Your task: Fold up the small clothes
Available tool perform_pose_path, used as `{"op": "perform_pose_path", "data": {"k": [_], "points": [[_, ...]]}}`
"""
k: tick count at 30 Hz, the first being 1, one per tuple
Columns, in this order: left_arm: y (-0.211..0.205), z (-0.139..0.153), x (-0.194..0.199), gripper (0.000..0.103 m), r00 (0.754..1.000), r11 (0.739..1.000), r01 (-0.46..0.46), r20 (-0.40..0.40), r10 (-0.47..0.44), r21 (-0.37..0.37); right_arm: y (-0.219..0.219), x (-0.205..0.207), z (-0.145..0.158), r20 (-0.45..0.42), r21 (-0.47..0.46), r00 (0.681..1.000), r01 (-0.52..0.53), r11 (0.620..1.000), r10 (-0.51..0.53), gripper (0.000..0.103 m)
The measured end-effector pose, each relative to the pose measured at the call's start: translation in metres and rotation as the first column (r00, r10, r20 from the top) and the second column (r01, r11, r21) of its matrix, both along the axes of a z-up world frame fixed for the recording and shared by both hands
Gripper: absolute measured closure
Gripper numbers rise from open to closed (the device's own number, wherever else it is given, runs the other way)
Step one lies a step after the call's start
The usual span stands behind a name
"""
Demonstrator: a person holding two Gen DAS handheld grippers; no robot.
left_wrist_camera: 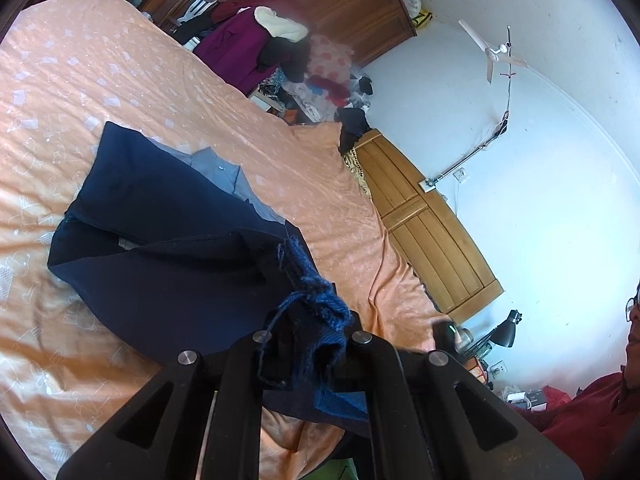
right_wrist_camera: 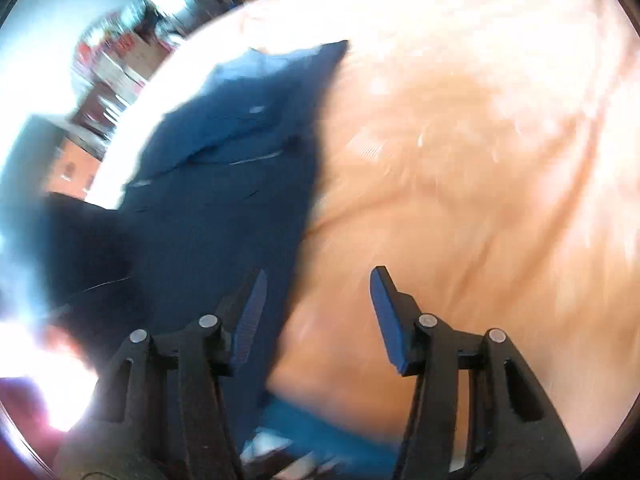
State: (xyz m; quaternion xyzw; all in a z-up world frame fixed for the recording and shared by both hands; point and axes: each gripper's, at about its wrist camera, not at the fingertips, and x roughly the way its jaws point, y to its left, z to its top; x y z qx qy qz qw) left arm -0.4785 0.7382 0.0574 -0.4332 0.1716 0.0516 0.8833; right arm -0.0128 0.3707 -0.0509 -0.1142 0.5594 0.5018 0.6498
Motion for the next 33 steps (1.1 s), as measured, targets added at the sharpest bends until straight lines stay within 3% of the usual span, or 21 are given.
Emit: {"op": "perform_pose_path", "data": {"k": [3,4,7,10,11,12,13,14,16,17,19,25,29,31,33], "points": [[0.004,0.003,0.004,0.097,1.000,1.000,0.001,0.006,-0.001,-0.003,0.020,0.000,-0.055,-0.081,-0.211,0.996,-0.045,0.976,0.028,0.061],[0.006,0.005,0.006,0.097,1.000,1.000,-0.002,0.009,0.002,-0.001,0.014,-0.009,-0.055,-0.080,-0.220,0.996,-0.059,0.974,0.042,0.061],[0.010,0.011,0.009,0.097,1.000,1.000,-0.007,0.027,0.007,0.006,-0.025,-0.058,-0.039,-0.195,-0.246,0.974,-0.160,0.956,0.113,0.061],[0.014,0.012,0.008,0.096,0.997,1.000,-0.011,0.075,0.011,-0.003,-0.083,-0.139,-0.076,-0.411,-0.414,0.901,-0.319,0.852,0.138,0.061],[0.014,0.010,0.008,0.094,0.996,1.000,-0.012,0.085,0.013,-0.012,-0.103,-0.173,-0.087,-0.464,-0.444,0.871,-0.387,0.808,0.161,0.066],[0.014,0.007,0.008,0.093,0.995,1.000,-0.014,0.097,0.016,-0.025,-0.110,-0.188,-0.083,-0.460,-0.436,0.867,-0.408,0.802,0.191,0.069],[0.014,0.005,0.008,0.092,0.995,0.999,-0.014,0.102,0.018,-0.033,-0.113,-0.194,-0.073,-0.463,-0.408,0.867,-0.393,0.824,0.184,0.069],[0.013,0.001,0.007,0.092,0.994,0.999,-0.011,0.109,0.016,-0.046,-0.116,-0.187,-0.057,-0.455,-0.347,0.879,-0.326,0.880,0.146,0.067],[0.010,-0.004,0.006,0.092,0.994,0.998,-0.005,0.111,0.012,-0.059,-0.121,-0.160,-0.022,-0.409,-0.202,0.910,-0.160,0.966,0.065,0.052],[0.009,-0.005,0.006,0.092,0.994,0.998,-0.007,0.110,0.014,-0.062,-0.127,-0.143,-0.005,-0.403,-0.118,0.915,-0.043,0.992,-0.008,0.035],[0.008,-0.005,0.004,0.092,0.993,0.998,-0.010,0.115,0.018,-0.067,-0.129,-0.129,-0.001,-0.432,-0.050,0.899,0.053,0.997,-0.070,0.021],[0.004,-0.002,-0.003,0.089,0.994,0.998,-0.021,0.110,0.027,-0.058,-0.121,-0.133,-0.061,-0.538,-0.145,0.835,0.044,0.988,-0.116,0.021],[0.001,-0.004,-0.009,0.089,0.993,0.998,-0.034,0.111,0.041,-0.061,-0.110,-0.127,-0.057,-0.621,-0.050,0.778,0.085,0.995,-0.097,0.021],[0.000,-0.004,-0.009,0.089,0.993,0.998,-0.032,0.112,0.039,-0.060,-0.099,-0.121,-0.048,-0.617,-0.041,0.782,0.077,0.996,-0.085,0.023],[0.000,-0.006,-0.009,0.089,0.994,0.998,-0.029,0.108,0.035,-0.058,-0.090,-0.122,-0.043,-0.599,-0.038,0.797,0.061,0.997,-0.071,0.055]]}}
